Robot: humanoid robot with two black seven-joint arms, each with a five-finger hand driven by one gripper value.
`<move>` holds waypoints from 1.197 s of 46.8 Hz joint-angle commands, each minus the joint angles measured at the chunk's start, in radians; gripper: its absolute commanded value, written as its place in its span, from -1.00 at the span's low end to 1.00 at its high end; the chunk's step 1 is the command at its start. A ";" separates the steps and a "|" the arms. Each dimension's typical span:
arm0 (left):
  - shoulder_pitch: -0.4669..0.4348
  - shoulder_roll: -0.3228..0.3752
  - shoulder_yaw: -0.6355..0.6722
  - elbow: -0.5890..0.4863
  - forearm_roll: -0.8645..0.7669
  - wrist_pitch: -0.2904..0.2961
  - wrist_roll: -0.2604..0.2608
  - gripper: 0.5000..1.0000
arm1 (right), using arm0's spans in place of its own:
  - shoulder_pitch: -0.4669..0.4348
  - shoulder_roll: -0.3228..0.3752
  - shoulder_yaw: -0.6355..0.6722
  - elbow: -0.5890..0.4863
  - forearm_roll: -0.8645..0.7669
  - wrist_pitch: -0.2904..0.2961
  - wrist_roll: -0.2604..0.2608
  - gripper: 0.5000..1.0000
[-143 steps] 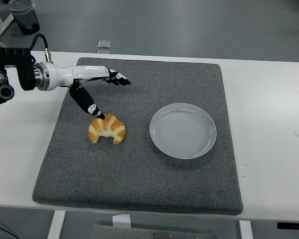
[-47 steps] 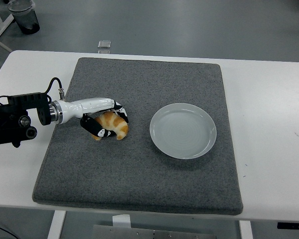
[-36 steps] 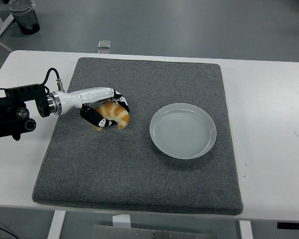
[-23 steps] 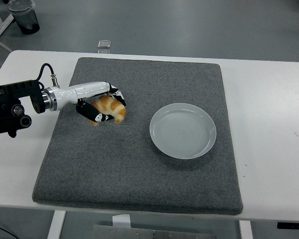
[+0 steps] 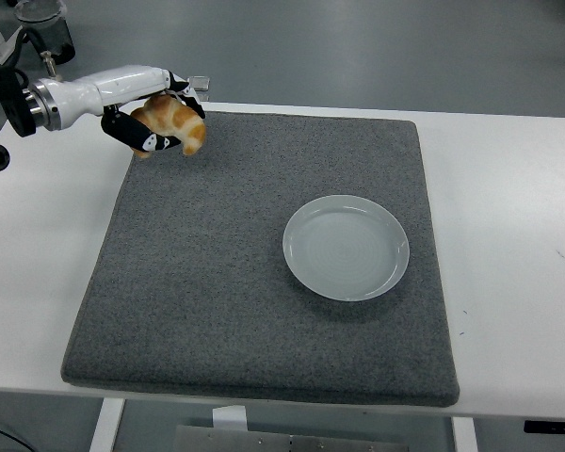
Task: Place the bread on the plate
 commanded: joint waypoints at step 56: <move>-0.167 -0.374 -0.039 0.181 0.004 0.047 0.000 -1.00 | 0.000 0.000 0.000 0.000 0.000 0.001 0.000 0.72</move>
